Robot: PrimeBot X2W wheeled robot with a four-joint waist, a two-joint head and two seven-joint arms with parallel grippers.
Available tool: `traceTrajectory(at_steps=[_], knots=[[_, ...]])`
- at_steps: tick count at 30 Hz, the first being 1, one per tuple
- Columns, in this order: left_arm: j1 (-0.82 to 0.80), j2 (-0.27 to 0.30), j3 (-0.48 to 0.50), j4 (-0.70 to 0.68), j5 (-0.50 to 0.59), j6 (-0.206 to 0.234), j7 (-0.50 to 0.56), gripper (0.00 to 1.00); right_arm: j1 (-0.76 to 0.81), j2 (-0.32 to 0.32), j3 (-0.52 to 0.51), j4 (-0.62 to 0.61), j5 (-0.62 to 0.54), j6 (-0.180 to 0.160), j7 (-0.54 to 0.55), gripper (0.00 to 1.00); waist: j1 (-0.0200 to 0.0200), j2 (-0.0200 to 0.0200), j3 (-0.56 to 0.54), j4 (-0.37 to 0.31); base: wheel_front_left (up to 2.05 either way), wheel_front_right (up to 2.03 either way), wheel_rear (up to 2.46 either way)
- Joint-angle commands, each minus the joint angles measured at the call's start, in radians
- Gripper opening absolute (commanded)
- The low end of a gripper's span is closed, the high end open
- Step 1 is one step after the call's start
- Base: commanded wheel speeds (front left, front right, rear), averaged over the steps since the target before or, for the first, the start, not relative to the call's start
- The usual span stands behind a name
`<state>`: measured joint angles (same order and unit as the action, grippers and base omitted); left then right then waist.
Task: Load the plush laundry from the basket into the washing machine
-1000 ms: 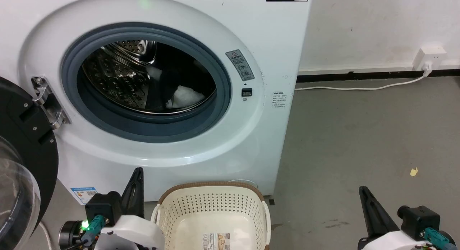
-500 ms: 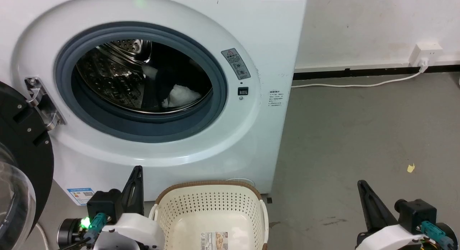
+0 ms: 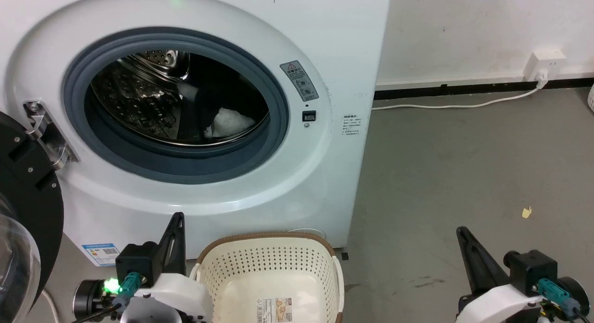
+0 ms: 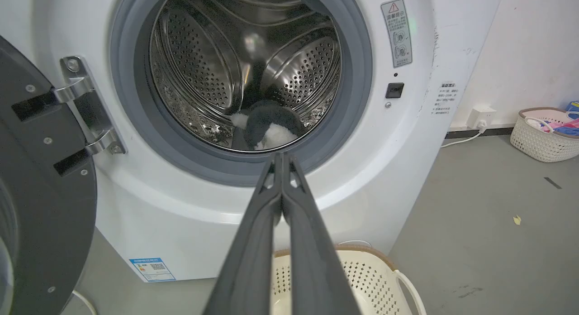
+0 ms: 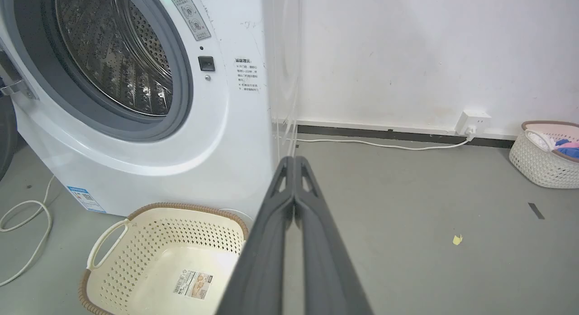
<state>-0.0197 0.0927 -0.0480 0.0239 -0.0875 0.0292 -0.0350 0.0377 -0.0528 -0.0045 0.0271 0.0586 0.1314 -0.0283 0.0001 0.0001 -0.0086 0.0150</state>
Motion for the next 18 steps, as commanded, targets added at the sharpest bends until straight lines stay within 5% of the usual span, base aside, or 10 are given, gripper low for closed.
traceTrajectory(at_steps=[1,18], knots=[[0.017,-0.011,0.011,-0.008,0.021,-0.009,0.007,0.0,-0.02,0.002,0.002,-0.011,-0.016,-0.001,0.006,0.0,-0.0001,-0.0001,0.001,-0.002,0.0,0.0,0.0],[0.02,-0.042,0.048,-0.024,0.088,-0.029,0.035,0.0,-0.038,0.003,0.005,-0.027,-0.059,-0.001,0.028,0.0,-0.0001,-0.0001,0.009,-0.015,0.0,0.0,0.0]])
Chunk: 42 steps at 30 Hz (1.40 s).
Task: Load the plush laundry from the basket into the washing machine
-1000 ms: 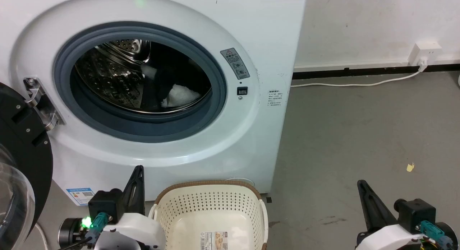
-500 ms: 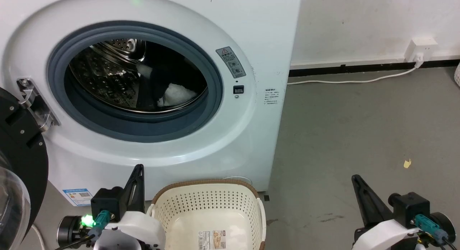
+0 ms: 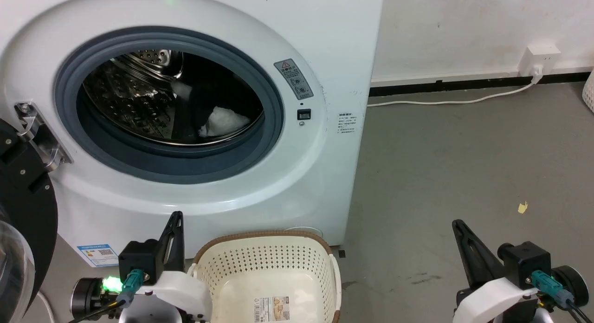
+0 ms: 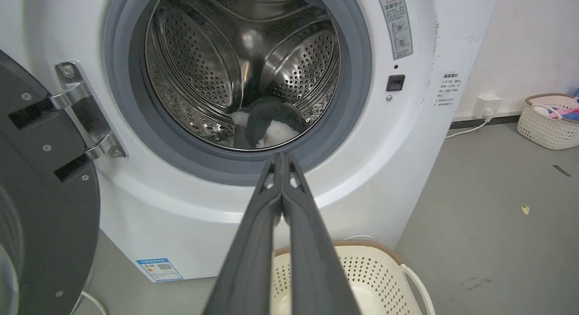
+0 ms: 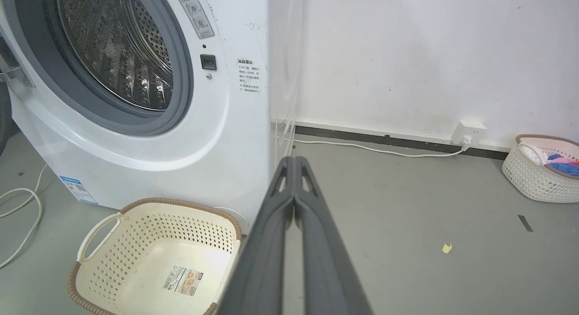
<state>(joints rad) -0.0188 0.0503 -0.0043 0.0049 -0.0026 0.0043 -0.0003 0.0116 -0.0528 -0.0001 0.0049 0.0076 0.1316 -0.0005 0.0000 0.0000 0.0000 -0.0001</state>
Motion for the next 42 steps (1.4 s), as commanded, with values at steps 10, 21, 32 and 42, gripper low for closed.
traceTrajectory(at_steps=[10,21,32,42], knots=[[0.019,0.0,0.004,-0.005,0.003,-0.004,0.0,0.0,-0.012,0.003,0.0,-0.005,-0.008,-0.001,0.0,0.0,0.0,0.0,0.0,0.0,0.0,0.0,0.0],[0.019,0.0,0.004,-0.005,0.003,-0.004,0.0,0.0,-0.012,0.003,0.0,-0.005,-0.008,-0.001,0.0,0.0,0.0,0.0,0.0,0.0,0.0,0.0,0.0],[0.019,0.0,0.004,-0.005,0.003,-0.004,0.0,0.0,-0.012,0.003,0.0,-0.005,-0.008,-0.001,0.0,0.0,0.0,0.0,0.0,0.0,0.0,0.0,0.0],[0.019,0.0,0.004,-0.005,0.003,-0.004,0.0,0.0,-0.012,0.003,0.0,-0.005,-0.008,-0.001,0.0,0.0,0.0,0.0,0.0,0.0,0.0,0.0,0.0]])
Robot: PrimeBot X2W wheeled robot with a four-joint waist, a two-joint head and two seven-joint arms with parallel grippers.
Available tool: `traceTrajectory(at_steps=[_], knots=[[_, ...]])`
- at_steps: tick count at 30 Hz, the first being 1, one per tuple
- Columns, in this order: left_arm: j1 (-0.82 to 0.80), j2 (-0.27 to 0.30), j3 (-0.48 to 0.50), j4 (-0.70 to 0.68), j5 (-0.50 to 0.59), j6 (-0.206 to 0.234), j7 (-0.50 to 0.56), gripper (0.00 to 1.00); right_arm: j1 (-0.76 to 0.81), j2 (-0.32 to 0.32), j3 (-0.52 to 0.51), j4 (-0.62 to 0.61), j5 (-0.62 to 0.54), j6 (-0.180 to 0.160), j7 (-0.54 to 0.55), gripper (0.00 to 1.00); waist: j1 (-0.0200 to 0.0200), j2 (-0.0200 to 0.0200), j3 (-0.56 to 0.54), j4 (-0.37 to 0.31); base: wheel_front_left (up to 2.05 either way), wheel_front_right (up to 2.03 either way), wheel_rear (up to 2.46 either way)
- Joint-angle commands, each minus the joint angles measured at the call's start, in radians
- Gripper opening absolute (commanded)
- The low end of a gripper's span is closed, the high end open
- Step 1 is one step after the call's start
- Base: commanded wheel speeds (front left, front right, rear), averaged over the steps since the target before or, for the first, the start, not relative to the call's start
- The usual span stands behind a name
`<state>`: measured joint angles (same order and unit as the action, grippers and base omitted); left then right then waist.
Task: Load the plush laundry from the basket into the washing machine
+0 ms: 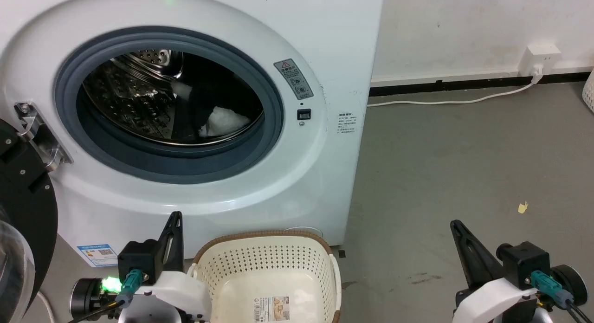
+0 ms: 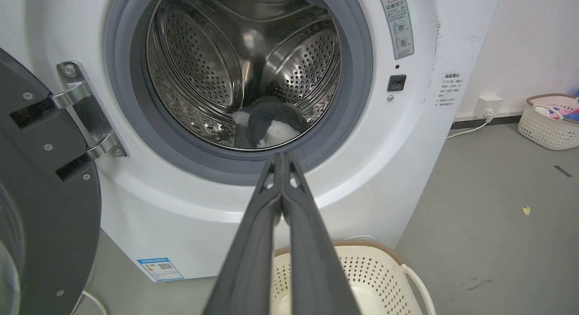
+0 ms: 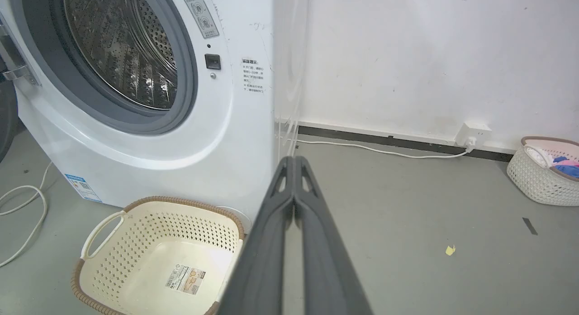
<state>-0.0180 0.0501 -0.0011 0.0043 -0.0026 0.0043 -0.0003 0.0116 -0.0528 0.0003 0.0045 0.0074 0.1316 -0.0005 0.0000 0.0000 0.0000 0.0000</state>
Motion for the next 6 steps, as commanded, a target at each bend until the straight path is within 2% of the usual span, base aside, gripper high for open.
traceTrajectory(at_steps=[1,6], knots=[[0.018,0.0,0.001,-0.004,0.003,-0.004,0.0,0.0,-0.012,0.003,0.0,-0.005,-0.007,-0.001,0.0,0.0,0.0,0.0,0.0,0.0,0.0,0.0,0.0],[0.018,0.0,0.001,-0.004,0.003,-0.004,0.0,0.0,-0.012,0.003,0.0,-0.005,-0.007,-0.001,0.0,0.0,0.0,0.0,0.0,0.0,0.0,0.0,0.0]])
